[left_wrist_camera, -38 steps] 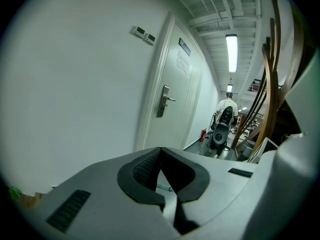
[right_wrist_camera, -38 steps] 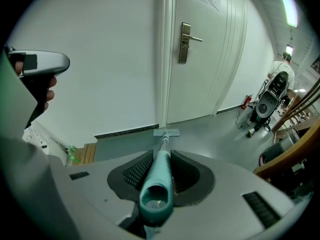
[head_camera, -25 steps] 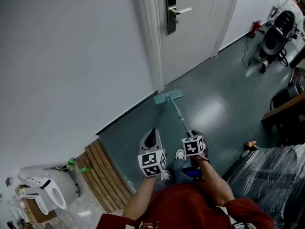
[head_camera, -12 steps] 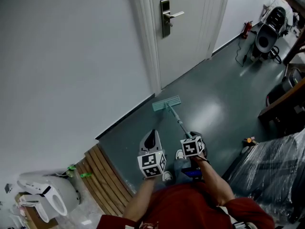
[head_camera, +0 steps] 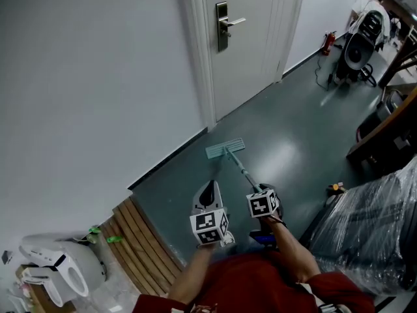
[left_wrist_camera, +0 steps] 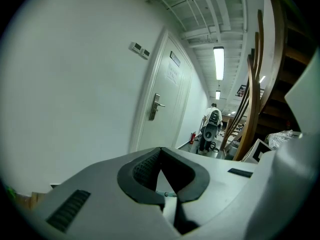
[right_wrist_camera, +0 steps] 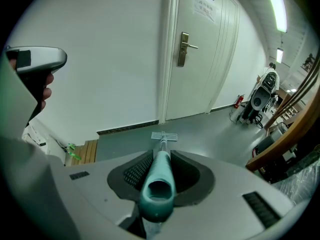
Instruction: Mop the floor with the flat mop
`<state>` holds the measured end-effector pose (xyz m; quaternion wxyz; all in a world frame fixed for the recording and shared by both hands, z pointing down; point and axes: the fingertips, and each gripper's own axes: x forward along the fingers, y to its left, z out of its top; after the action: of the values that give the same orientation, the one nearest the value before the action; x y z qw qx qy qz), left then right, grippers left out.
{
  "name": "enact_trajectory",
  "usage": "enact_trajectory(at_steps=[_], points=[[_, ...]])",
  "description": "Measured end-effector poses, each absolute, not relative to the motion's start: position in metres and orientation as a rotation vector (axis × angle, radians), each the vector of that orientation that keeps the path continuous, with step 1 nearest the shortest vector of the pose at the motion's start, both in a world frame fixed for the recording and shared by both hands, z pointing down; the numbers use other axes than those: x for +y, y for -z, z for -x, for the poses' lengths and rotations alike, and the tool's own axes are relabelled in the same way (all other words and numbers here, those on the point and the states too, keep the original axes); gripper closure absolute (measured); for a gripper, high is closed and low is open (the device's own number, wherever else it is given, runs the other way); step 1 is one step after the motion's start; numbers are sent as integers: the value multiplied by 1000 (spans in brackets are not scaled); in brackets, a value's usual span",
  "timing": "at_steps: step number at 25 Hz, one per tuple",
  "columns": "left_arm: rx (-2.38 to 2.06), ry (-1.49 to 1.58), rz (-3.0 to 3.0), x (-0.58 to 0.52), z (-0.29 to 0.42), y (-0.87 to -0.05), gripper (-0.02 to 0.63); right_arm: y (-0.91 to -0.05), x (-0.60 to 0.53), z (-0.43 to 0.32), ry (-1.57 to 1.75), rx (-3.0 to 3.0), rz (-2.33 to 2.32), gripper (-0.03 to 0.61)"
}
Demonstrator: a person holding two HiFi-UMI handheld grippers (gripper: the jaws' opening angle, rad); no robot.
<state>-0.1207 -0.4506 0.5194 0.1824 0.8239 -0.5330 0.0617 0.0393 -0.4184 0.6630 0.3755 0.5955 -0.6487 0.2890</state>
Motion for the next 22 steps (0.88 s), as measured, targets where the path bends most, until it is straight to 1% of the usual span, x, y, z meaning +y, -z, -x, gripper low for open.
enact_trajectory(at_steps=[5, 22], points=[[-1519, -164, -2324, -430, 116, -514, 598, -654, -401, -38, -719, -1687, -1514, 460], [-1565, -190, -2285, -306, 58, -518, 598, -660, -286, -89, -715, -1727, -1459, 460]])
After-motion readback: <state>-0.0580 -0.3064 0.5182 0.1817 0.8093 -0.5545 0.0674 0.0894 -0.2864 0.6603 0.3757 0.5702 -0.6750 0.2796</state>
